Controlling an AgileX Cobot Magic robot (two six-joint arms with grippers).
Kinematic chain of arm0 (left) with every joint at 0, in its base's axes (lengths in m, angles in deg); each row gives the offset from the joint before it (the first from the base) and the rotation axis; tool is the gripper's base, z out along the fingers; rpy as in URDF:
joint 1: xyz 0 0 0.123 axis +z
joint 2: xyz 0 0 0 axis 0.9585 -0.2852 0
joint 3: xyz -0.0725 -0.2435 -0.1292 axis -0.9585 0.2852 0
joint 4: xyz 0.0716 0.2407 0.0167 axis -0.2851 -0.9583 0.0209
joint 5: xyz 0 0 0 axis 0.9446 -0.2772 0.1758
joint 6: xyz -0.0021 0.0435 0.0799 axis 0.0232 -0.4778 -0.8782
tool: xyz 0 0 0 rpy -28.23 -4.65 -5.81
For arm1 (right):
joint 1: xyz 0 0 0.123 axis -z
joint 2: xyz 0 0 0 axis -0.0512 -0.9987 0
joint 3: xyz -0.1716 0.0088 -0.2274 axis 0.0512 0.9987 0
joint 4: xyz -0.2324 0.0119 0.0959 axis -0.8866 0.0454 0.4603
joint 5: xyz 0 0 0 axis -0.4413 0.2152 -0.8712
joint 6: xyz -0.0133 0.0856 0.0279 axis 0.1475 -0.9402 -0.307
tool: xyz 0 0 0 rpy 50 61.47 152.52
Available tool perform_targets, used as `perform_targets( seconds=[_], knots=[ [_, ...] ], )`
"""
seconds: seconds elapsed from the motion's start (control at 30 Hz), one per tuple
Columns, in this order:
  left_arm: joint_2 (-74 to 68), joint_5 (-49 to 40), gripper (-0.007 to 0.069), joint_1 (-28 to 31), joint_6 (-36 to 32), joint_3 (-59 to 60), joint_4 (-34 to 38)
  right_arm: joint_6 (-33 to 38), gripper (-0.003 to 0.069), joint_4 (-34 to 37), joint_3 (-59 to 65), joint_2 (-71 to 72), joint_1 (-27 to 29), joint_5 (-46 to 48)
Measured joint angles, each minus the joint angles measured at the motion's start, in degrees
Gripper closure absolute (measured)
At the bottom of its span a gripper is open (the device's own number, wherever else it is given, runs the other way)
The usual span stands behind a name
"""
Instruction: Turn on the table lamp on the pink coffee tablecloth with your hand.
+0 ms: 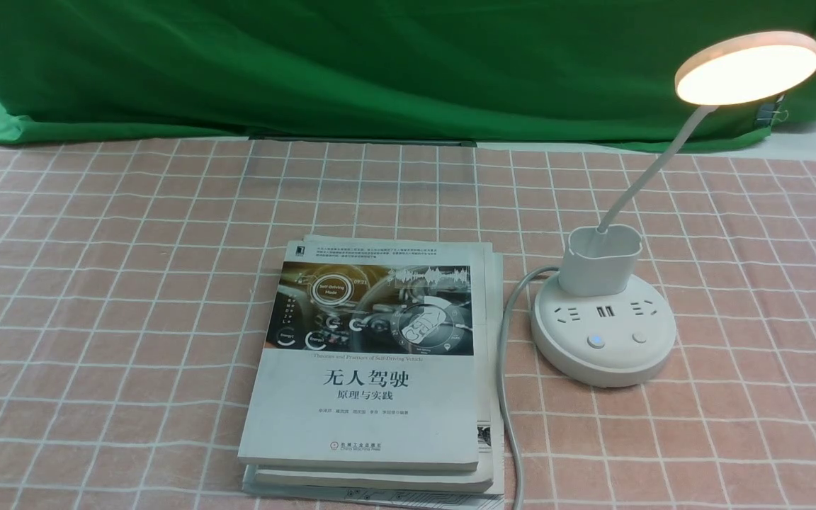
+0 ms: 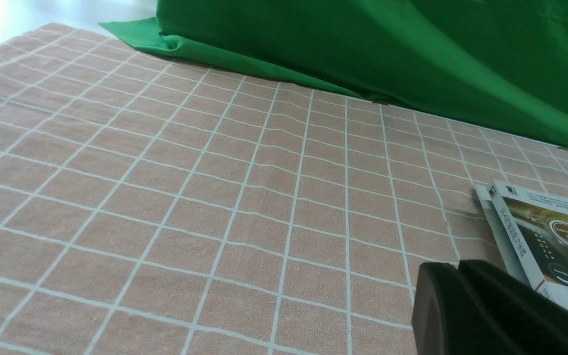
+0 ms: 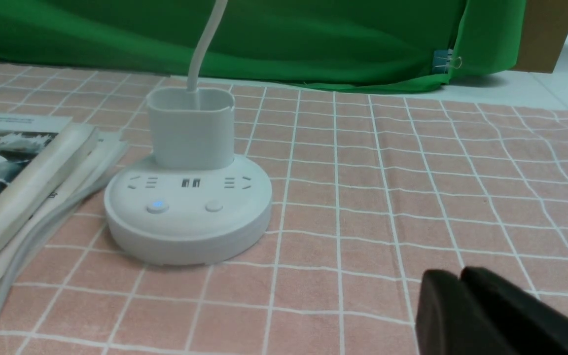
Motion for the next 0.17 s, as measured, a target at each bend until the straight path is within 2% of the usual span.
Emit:
perform_targets(
  seconds=[0.17],
  knots=[
    [0.0, 0.0, 0.0606, 0.0, 0.1, 0.0, 0.0, 0.0, 0.0551, 0.0, 0.0, 0.0, 0.0, 0.0]
  ],
)
